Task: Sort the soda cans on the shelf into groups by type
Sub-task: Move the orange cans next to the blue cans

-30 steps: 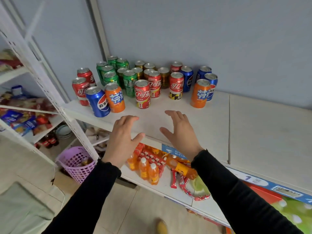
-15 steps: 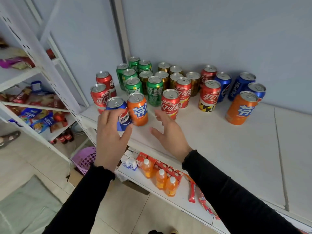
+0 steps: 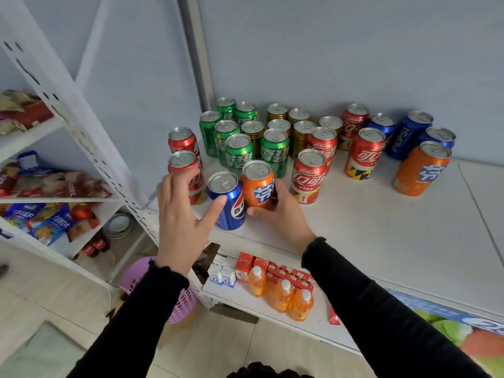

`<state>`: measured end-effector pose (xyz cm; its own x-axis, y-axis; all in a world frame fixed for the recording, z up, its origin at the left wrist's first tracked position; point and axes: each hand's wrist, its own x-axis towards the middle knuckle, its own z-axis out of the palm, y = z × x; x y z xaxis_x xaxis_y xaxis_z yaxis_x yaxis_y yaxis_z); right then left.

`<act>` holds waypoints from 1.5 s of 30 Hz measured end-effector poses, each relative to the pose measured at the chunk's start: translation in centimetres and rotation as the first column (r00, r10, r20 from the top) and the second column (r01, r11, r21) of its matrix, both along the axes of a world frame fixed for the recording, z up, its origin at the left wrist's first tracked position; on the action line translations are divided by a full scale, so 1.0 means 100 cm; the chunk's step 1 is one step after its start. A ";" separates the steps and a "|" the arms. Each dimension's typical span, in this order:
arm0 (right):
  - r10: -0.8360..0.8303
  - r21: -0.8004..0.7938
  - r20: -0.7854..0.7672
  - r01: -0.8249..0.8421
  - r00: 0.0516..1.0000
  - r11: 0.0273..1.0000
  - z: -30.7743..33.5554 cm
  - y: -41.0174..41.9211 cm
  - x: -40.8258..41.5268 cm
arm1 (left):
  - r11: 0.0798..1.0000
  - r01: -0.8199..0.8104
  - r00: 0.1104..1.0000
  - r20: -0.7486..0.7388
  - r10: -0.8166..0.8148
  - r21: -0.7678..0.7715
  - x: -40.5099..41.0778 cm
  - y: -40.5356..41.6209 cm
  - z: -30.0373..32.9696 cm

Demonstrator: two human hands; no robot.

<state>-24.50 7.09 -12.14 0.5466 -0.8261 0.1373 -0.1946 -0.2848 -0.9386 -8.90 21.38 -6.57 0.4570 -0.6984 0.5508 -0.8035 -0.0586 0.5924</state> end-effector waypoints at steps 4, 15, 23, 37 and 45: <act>-0.099 0.015 0.005 0.099 0.995 0.995 -0.001 0.009 -0.002 | 0.999 0.046 0.999 -0.005 -0.046 -0.023 0.011 -0.004 0.006; -0.408 -0.072 0.032 0.410 0.912 0.909 0.018 0.046 -0.078 | 0.907 0.402 0.908 0.181 -0.377 -0.128 -0.056 -0.058 0.045; -0.662 -0.081 0.039 0.663 0.748 0.745 0.022 0.059 -0.192 | 0.743 0.666 0.745 0.110 -0.658 -0.071 -0.159 -0.128 0.026; -0.811 -0.024 0.056 0.813 0.582 0.582 0.013 0.045 -0.340 | 0.768 0.614 0.784 -0.249 -0.569 0.181 -0.274 -0.269 -0.018; -0.822 -0.018 0.059 0.824 0.566 0.566 0.010 0.026 -0.448 | 0.790 0.609 0.777 -0.258 -0.574 0.076 -0.338 -0.246 -0.017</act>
